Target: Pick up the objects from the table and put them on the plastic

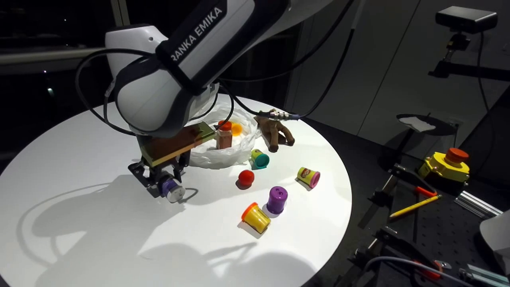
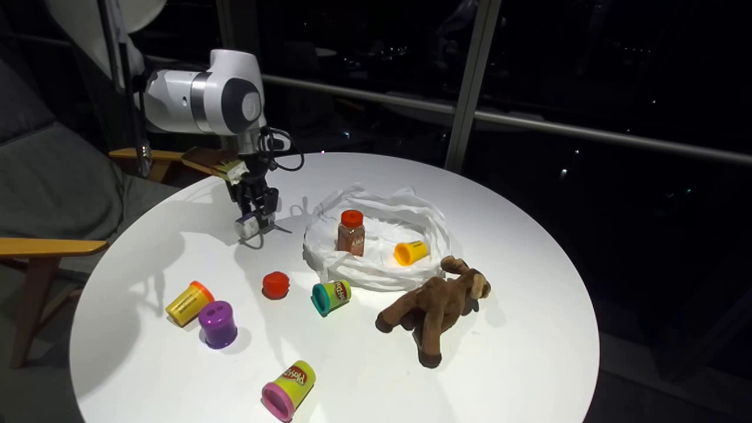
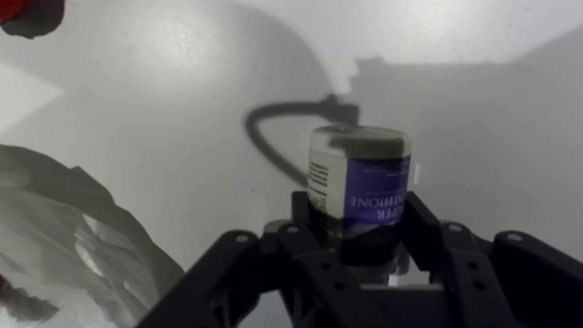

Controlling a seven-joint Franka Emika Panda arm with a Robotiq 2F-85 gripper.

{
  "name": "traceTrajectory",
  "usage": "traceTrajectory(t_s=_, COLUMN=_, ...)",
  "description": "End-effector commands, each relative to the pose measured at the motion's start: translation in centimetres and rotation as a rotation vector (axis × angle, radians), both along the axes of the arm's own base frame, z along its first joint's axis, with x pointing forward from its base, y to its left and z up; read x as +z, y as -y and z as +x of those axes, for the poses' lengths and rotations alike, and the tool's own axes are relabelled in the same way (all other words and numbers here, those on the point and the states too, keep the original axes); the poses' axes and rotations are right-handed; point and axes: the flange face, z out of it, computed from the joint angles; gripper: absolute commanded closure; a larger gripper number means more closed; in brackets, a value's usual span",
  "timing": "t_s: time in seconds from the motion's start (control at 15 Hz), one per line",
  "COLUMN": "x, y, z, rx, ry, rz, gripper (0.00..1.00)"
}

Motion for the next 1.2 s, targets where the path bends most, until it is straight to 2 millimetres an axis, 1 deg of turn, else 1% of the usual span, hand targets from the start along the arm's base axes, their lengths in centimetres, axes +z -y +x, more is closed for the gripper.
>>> traceTrajectory(t_s=0.0, x=2.4, y=0.6, z=1.1, rx=-0.029, ry=0.015, rz=0.016, gripper=0.74)
traceTrajectory(t_s=0.13, x=4.5, y=2.2, z=1.5, rx=-0.058, ry=0.051, rz=0.013, gripper=0.74)
traceTrajectory(t_s=0.2, x=5.7, y=3.4, z=1.6, rx=-0.081, ry=0.064, rz=0.005, gripper=0.74)
traceTrajectory(t_s=0.33, x=7.5, y=6.3, z=2.4, rx=-0.137, ry=0.097, rz=-0.030, gripper=0.74)
traceTrajectory(t_s=0.47, x=8.7, y=9.2, z=3.3, rx=-0.190, ry=0.138, rz=-0.056, gripper=0.74)
traceTrajectory(t_s=0.53, x=8.8, y=10.9, z=3.8, rx=-0.225, ry=0.153, rz=-0.072, gripper=0.74)
traceTrajectory(t_s=0.67, x=8.6, y=13.4, z=4.8, rx=-0.302, ry=0.169, rz=-0.078, gripper=0.74)
traceTrajectory(t_s=0.73, x=8.0, y=14.6, z=5.2, rx=-0.336, ry=0.173, rz=-0.084, gripper=0.74)
traceTrajectory(t_s=0.87, x=7.1, y=16.0, z=5.7, rx=-0.381, ry=0.165, rz=-0.097, gripper=0.74)
traceTrajectory(t_s=1.07, x=6.2, y=17.2, z=6.3, rx=-0.443, ry=0.175, rz=-0.124, gripper=0.74)
traceTrajectory(t_s=1.13, x=6.2, y=17.5, z=6.5, rx=-0.468, ry=0.184, rz=-0.128, gripper=0.74)
